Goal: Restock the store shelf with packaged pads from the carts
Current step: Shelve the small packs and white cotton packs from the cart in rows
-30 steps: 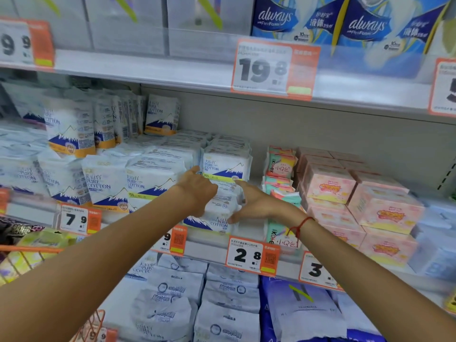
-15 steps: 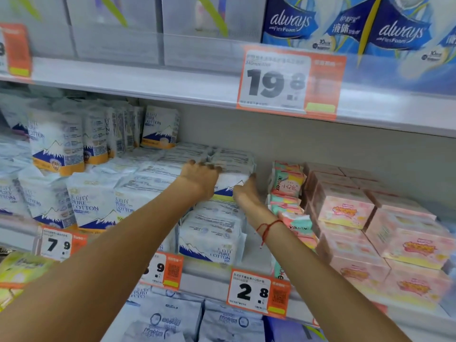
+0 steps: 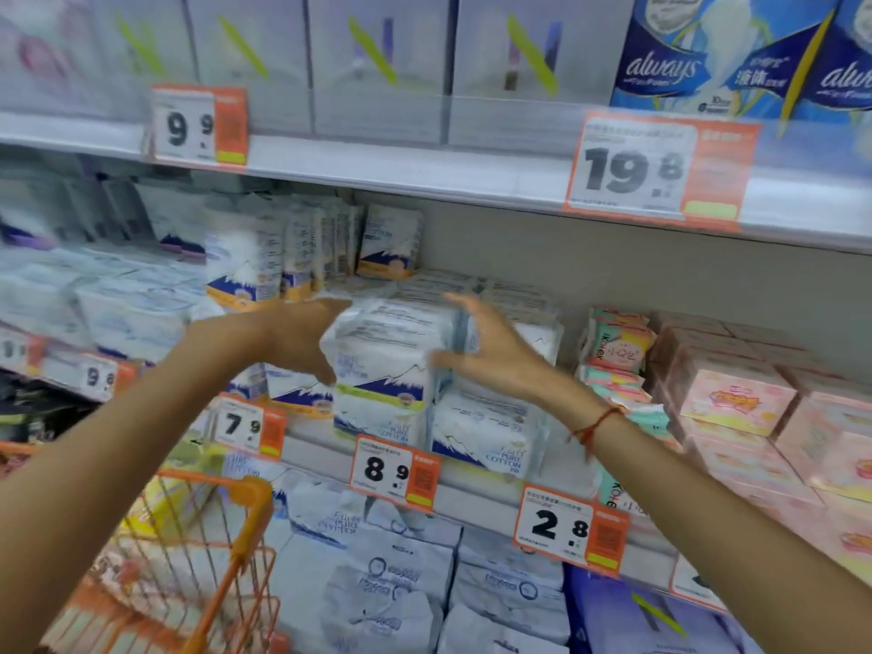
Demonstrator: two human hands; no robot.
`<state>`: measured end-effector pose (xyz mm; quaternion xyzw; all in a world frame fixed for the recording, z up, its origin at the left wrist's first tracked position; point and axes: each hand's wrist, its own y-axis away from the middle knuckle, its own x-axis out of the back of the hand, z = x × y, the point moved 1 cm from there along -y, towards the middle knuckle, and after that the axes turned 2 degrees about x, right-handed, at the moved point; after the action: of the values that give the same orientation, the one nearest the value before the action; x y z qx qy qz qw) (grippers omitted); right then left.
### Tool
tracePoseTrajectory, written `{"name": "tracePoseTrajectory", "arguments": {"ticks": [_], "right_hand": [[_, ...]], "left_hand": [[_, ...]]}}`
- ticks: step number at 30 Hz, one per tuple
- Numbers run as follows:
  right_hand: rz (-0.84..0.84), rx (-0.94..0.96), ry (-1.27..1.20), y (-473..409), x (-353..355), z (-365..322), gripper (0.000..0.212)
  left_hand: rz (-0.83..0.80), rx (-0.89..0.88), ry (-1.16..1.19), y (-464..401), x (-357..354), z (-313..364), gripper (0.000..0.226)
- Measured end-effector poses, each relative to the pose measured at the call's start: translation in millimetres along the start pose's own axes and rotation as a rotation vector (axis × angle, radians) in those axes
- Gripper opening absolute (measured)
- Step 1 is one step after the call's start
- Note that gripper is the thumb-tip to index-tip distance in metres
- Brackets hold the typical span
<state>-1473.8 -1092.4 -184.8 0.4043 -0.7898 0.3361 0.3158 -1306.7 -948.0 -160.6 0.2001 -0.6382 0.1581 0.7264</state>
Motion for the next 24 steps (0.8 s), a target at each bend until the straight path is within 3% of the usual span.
{"name": "tracePoseTrajectory", "arguments": {"ticks": [2, 3, 9, 17, 22, 24], "right_hand": [[-0.216, -0.026, 0.196, -7.7, -22.9, -9.0, 0.1], [-0.264, -0.043, 0.279, -11.9, -31.1, -9.1, 0.102], [-0.263, -0.037, 0.456, -18.0, -31.7, 2.7, 0.076], [-0.285, -0.071, 0.534, -27.5, -35.4, -6.0, 0.079], [-0.136, 0.134, 0.565, 1.8, -33.6, -3.8, 0.1], [-0.101, 0.173, 0.603, 6.4, -40.9, -3.4, 0.106]], "left_hand": [[-0.042, 0.03, 0.025, -11.1, -15.0, -2.2, 0.109], [-0.03, 0.029, 0.016, -18.1, -21.6, -2.0, 0.11], [0.156, -0.015, -0.162, -38.3, -29.3, -0.8, 0.092], [0.153, -0.002, -0.245, -44.6, -24.8, 0.9, 0.096], [0.483, -0.093, -0.178, -5.4, -35.6, -2.6, 0.101], [0.583, -0.019, -0.053, 8.0, -46.5, -1.6, 0.091]]}}
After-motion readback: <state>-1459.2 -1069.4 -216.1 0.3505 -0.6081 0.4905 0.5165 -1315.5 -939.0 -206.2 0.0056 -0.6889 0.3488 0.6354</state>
